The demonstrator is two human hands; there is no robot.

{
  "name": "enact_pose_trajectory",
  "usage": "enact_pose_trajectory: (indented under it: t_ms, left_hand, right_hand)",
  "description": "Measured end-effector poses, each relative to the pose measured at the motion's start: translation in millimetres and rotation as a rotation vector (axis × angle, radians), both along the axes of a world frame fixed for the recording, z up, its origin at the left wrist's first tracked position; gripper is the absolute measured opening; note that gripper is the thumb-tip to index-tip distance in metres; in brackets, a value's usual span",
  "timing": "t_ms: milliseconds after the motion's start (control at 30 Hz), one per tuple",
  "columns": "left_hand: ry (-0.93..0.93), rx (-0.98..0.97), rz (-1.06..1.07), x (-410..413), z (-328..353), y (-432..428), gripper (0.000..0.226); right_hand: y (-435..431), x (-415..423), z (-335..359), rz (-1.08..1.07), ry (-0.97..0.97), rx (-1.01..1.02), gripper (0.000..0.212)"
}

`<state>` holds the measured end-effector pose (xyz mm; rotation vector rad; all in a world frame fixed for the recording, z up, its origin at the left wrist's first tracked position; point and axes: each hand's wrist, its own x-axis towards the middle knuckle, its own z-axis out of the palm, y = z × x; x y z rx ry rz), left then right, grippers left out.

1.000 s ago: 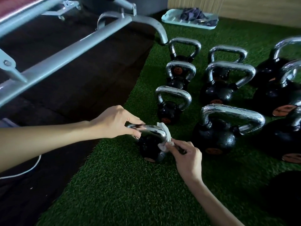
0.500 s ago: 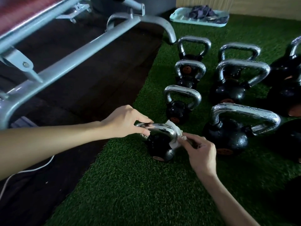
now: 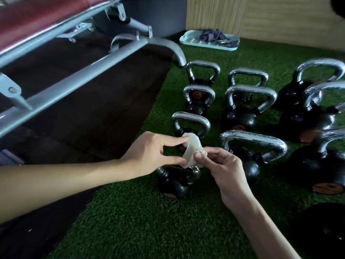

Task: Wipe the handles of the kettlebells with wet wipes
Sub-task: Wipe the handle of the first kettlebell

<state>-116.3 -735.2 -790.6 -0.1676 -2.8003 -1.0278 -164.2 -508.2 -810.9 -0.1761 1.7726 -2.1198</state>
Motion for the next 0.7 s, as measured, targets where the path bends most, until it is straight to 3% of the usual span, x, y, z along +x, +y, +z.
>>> enact_pose_trajectory:
  t_ms: [267, 367, 467, 533, 600, 700]
  left_hand:
    - [0.03, 0.034, -0.02, 7.1, 7.0, 6.7, 0.05]
    - [0.047, -0.001, -0.032, 7.6, 15.4, 8.0, 0.044]
    - [-0.005, -0.052, 0.037, 4.0, 24.5, -0.1, 0.038]
    - [-0.038, -0.093, 0.027, 2.5, 30.5, -4.6, 0.04]
    - [-0.096, -0.147, -0.026, -0.2, 32.8, -7.8, 0.042]
    - [-0.205, -0.323, -0.137, -5.1, 32.2, -4.8, 0.037]
  right_hand:
    - [-18.9, 1.4, 16.6, 0.109, 0.003, 0.005, 0.03]
    - [-9.3, -7.2, 16.9, 0.134, 0.194, 0.277, 0.017]
    - [-3.2, -12.3, 12.7, 0.177, 0.516, 0.735, 0.043]
    - [-12.0, -7.8, 3.7, 0.246, 0.714, 0.975, 0.048]
    - [-18.2, -5.6, -1.0, 0.238, 0.822, 1.075, 0.04]
    - [-6.2, -11.7, -9.2, 0.224, 0.801, 1.028, 0.034]
